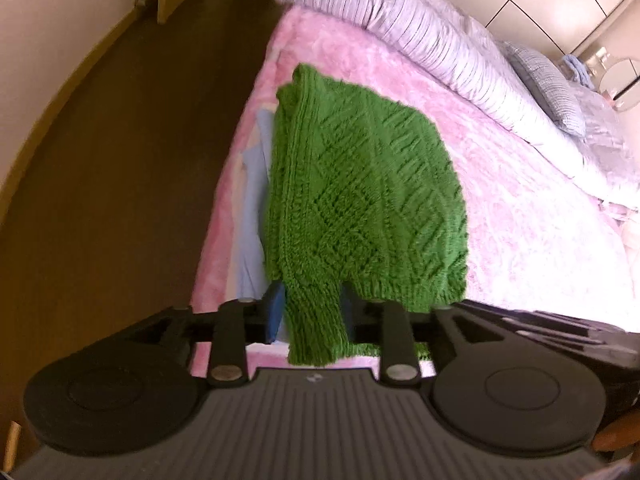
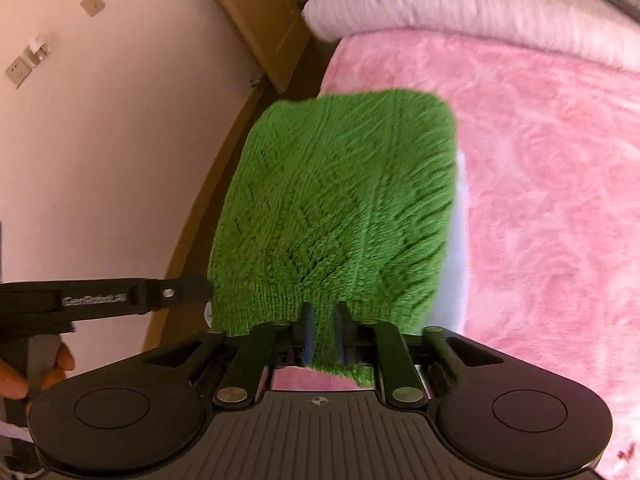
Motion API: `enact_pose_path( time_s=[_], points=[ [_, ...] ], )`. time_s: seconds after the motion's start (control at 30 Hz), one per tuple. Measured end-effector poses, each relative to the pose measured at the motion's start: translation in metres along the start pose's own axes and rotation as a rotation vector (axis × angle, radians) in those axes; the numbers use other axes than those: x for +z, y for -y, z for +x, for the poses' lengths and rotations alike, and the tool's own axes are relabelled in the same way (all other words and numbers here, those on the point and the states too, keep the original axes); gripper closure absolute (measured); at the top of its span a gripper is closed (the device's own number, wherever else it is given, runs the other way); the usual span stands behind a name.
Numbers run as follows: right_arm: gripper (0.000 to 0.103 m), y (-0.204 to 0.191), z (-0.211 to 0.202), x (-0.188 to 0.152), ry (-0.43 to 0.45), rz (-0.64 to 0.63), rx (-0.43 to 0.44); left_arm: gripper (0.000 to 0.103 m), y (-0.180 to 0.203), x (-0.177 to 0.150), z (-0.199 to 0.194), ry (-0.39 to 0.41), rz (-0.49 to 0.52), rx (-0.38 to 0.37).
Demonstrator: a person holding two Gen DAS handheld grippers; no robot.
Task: Fold clothes
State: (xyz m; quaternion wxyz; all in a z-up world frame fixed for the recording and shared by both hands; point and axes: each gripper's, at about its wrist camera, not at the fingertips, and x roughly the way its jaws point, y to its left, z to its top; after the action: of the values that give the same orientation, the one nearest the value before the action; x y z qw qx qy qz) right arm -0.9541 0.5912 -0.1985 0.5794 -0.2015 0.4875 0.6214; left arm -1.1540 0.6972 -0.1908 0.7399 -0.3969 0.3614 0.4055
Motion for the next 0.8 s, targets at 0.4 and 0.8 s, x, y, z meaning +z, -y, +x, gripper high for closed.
enact_pose_path(
  time_s=[0.4, 0.8],
  points=[
    [0.049, -0.021, -0.089, -0.012, 0.116, 0.015, -0.103, 0.059, 0.059, -0.014, -0.072, 0.055, 0.127, 0.204],
    [0.049, -0.019, -0.140, -0.012, 0.200, -0.249, -0.067, 0.052, 0.109, -0.062, -0.146, 0.250, -0.059, 0.280]
  ],
)
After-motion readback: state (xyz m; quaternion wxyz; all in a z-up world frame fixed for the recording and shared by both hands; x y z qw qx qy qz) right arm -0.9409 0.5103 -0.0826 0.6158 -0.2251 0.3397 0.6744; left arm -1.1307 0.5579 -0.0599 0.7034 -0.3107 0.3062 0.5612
